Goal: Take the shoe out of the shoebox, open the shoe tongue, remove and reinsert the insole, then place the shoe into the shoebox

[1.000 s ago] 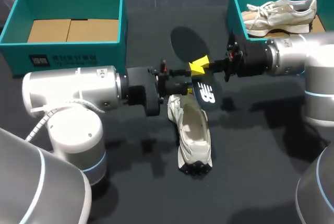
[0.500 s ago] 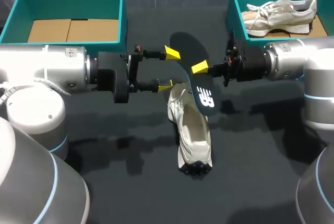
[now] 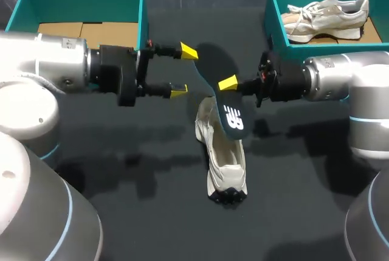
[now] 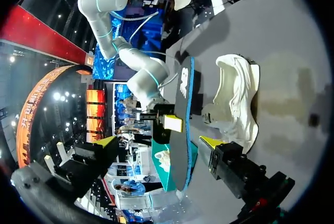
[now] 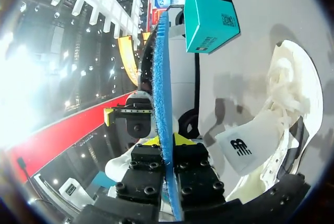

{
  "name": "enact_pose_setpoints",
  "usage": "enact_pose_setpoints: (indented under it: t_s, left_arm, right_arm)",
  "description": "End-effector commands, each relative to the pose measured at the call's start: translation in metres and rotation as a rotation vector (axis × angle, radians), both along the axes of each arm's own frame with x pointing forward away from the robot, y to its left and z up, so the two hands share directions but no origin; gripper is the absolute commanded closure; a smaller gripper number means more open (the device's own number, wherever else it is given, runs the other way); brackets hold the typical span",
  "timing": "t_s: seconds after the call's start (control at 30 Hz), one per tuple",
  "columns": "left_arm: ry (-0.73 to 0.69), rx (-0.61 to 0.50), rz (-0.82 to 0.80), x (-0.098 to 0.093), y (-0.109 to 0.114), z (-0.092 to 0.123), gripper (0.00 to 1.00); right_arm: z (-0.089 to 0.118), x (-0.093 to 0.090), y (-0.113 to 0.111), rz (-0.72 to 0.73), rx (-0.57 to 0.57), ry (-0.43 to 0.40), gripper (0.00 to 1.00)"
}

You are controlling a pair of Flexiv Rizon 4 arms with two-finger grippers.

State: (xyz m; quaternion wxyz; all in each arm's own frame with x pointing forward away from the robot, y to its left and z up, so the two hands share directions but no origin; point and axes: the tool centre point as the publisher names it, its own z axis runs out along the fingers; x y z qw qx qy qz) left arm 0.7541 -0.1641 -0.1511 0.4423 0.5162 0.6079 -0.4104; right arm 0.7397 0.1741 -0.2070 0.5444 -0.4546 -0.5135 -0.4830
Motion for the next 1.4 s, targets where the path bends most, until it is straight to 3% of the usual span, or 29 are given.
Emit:
enact_pose_setpoints:
  t_s: [0.03, 0.43, 0.57, 0.8, 1.2, 1.33, 1.4]
  left_arm:
    - [-0.001, 0.156, -0.086, 0.014, 0.008, 0.021, 0.0]
    - [-0.001, 0.156, -0.086, 0.014, 0.008, 0.021, 0.0]
    - [0.08, 0.26, -0.095, 0.031, -0.001, 0.035, 0.0]
    - [0.027, 0.477, -0.02, 0.045, -0.013, 0.062, 0.0]
    - [0.027, 0.477, -0.02, 0.045, -0.013, 0.062, 0.0]
    - [-0.002, 0.617, -0.087, 0.059, -0.025, 0.082, 0.0]
    - [0.018, 0.74, -0.129, 0.063, -0.034, 0.086, 0.0]
  right_arm:
    - [0.001, -0.008, 0.007, -0.02, -0.001, 0.004, 1.0]
    - [0.001, -0.008, 0.007, -0.02, -0.001, 0.004, 1.0]
    - [0.001, -0.008, 0.007, -0.02, -0.001, 0.004, 1.0]
    - [0.001, -0.008, 0.007, -0.02, -0.001, 0.004, 1.0]
    - [0.001, -0.008, 0.007, -0.02, -0.001, 0.004, 1.0]
    - [0.001, -0.008, 0.007, -0.02, -0.001, 0.004, 1.0]
    - [0.001, -0.008, 0.007, -0.02, -0.001, 0.004, 1.0]
